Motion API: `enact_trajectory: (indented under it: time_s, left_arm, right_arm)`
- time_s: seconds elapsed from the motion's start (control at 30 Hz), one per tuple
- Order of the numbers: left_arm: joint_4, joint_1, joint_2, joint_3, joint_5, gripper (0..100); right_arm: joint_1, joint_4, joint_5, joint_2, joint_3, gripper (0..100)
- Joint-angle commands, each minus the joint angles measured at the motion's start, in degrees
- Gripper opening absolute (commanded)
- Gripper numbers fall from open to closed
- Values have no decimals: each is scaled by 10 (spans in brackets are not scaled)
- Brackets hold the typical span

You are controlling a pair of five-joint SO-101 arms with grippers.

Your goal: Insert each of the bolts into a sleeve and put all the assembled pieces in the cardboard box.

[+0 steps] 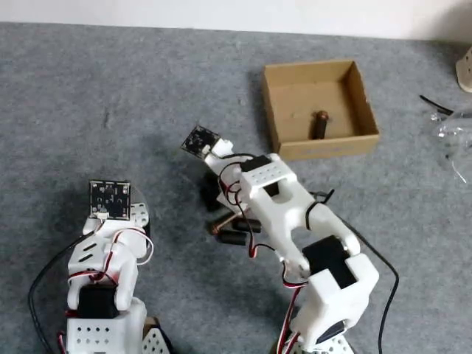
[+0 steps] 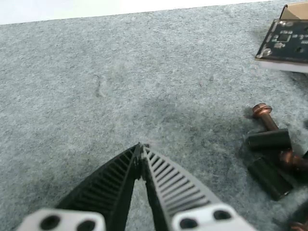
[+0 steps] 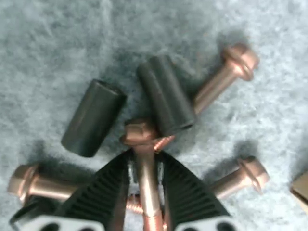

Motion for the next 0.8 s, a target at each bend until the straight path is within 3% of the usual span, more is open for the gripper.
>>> enact_trajectory:
  time_s: [0.0, 0.13, 0.43, 0.63, 0.77]
  left_arm:
    - [-15, -5, -7, -15, 4, 11]
    - [-15, -5, -7, -15, 4, 11]
    - [-15, -5, -7, -15, 4, 11]
    - [-15, -5, -7, -15, 4, 11]
    - [-15, -4, -7, -15, 4, 11]
  right_arm:
    - [10, 4, -7, -51, 21, 5]
    - [23, 0, -52, -151, 68, 5]
    - [62, -61, -58, -374, 242, 5]
    - [120, -59, -62, -488, 324, 5]
    - [170, -58, -102, -546, 349, 5]
